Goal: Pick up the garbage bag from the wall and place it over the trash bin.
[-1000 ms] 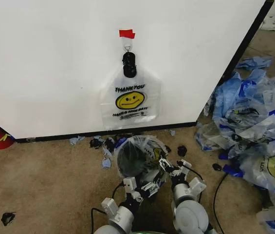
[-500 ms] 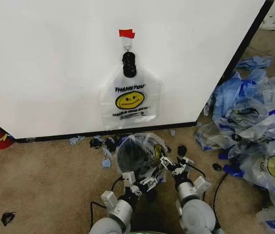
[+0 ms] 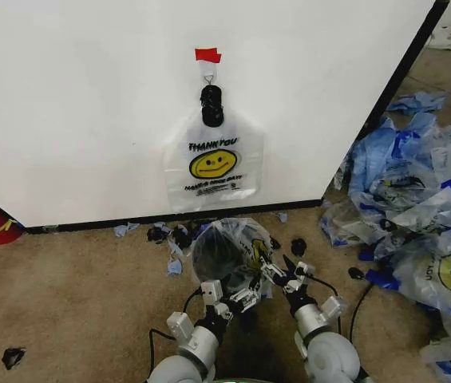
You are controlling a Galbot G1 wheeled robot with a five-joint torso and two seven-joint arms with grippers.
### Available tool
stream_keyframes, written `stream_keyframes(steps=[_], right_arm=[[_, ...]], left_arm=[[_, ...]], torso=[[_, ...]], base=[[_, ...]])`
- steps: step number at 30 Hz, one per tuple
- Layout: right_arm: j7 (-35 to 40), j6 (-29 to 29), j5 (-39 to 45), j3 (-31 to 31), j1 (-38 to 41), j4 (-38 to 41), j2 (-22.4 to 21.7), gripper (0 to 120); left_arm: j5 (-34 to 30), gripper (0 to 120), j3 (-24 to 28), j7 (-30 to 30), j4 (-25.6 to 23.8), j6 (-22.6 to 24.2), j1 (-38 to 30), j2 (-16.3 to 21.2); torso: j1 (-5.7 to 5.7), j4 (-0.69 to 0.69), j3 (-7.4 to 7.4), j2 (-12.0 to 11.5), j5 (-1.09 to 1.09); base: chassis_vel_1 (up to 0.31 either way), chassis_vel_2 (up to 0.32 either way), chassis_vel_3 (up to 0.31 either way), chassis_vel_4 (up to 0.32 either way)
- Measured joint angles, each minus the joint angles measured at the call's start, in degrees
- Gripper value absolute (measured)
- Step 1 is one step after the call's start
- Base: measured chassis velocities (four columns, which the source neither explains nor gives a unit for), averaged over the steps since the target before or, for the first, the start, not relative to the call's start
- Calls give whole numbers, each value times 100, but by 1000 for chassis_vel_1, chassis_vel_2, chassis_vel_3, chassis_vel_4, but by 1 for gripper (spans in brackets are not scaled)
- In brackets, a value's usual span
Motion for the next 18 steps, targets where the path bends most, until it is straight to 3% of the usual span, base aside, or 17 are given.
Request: stream_keyframes(steps=[5, 10, 14, 18], right_arm=[[-768, 106, 82, 108, 56, -252, -41, 100], [-2065, 274, 217, 241, 222, -730, -122, 100], [-2485, 315, 440, 286, 352, -945, -165, 100], [-2452, 285, 629, 306, 392, -864, -276, 100]], left_arm=[[4, 100, 3, -34, 18, 0, -14, -13], [5, 100, 9, -80, 39, 3, -41, 0], [6, 100, 9, -92, 47, 5, -47, 14], [9, 100, -9, -108, 42, 11, -40, 19]], torso=[[0, 0, 0, 0, 0], [0, 0, 0, 1, 0], [0, 0, 0, 1, 1], [0, 0, 0, 1, 0]], base=[[0, 0, 0, 0], [0, 0, 0, 0], [0, 0, 0, 0], [0, 0, 0, 0]])
